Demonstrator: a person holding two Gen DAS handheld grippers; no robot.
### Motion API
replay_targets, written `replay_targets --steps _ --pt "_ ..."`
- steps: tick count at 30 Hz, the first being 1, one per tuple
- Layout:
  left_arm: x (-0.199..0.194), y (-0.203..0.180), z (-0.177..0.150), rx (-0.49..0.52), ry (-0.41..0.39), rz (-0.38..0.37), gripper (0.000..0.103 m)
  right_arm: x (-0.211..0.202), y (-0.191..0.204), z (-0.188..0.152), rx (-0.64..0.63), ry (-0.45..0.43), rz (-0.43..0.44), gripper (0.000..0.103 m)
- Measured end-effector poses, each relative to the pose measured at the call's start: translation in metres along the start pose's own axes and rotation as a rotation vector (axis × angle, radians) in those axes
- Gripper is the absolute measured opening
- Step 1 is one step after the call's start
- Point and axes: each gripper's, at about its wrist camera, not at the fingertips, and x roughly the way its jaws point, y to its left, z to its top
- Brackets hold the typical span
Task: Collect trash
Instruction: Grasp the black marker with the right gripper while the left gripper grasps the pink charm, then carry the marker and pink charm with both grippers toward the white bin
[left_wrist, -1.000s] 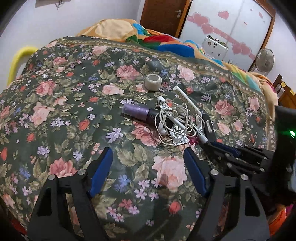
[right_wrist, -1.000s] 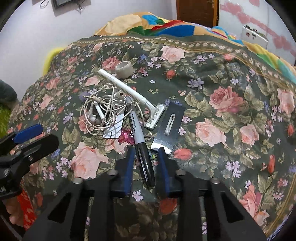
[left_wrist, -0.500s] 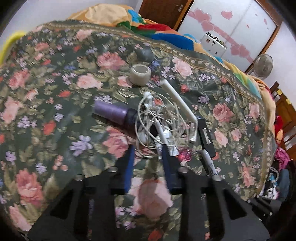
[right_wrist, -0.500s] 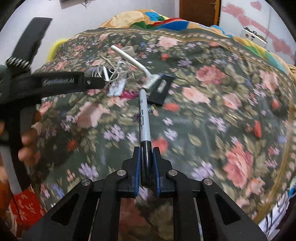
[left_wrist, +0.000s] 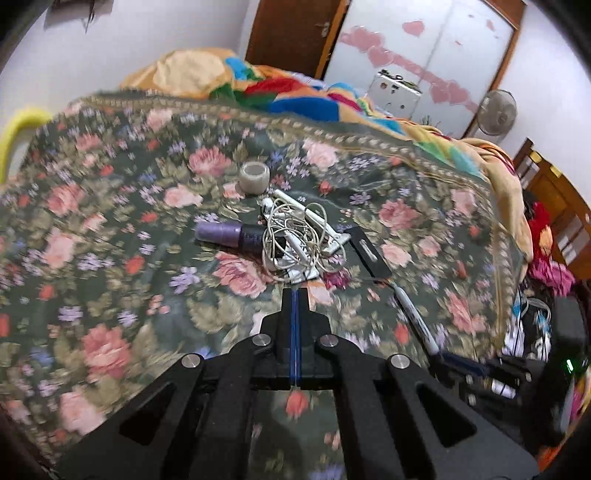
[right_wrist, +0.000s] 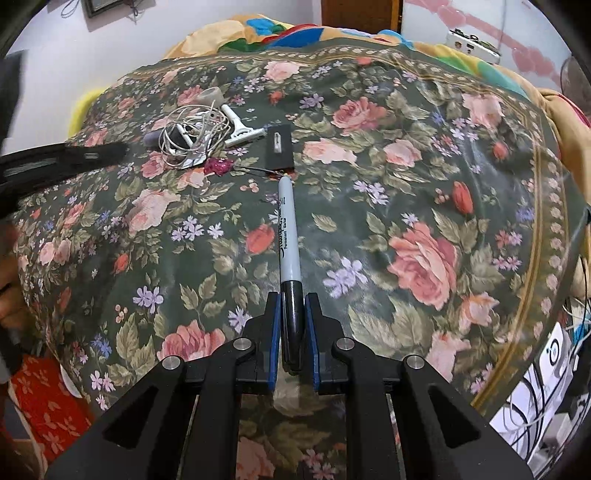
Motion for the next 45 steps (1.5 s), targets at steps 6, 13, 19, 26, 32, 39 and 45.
replay_targets --steps 6,13,19,26,32,39,45 --pt "-0.028 -0.006 -0.014 0.066 0.039 0.033 0.010 -0.010 -0.005 -0.008 0.018 -0.001 -0.021 0.012" --pt "0.005 -0.026 -0.016 0.100 0.088 0.015 0.044 -0.012 -0.019 -0.014 0.061 -0.003 -0.083 0.012" --pt "0.071 -0.040 -0.001 0.061 0.155 -0.053 0.044 -0.008 -0.023 -0.011 0.046 -0.014 -0.083 0.015" --pt "0.108 -0.047 0.012 0.069 0.146 -0.024 0.044 -0.002 -0.023 -0.005 0.029 -0.057 -0.060 0.021" --pt "0.114 -0.052 0.015 0.133 0.101 0.056 0.024 0.002 -0.016 -0.005 0.003 -0.109 -0.093 0.022" --pt "0.103 -0.047 0.006 0.102 0.123 0.029 0.021 0.005 -0.013 -0.005 0.031 -0.122 -0.111 0.011" --pt "0.060 -0.050 -0.006 0.094 0.121 -0.002 0.000 -0.009 -0.015 -0.005 0.096 -0.094 -0.040 0.011"
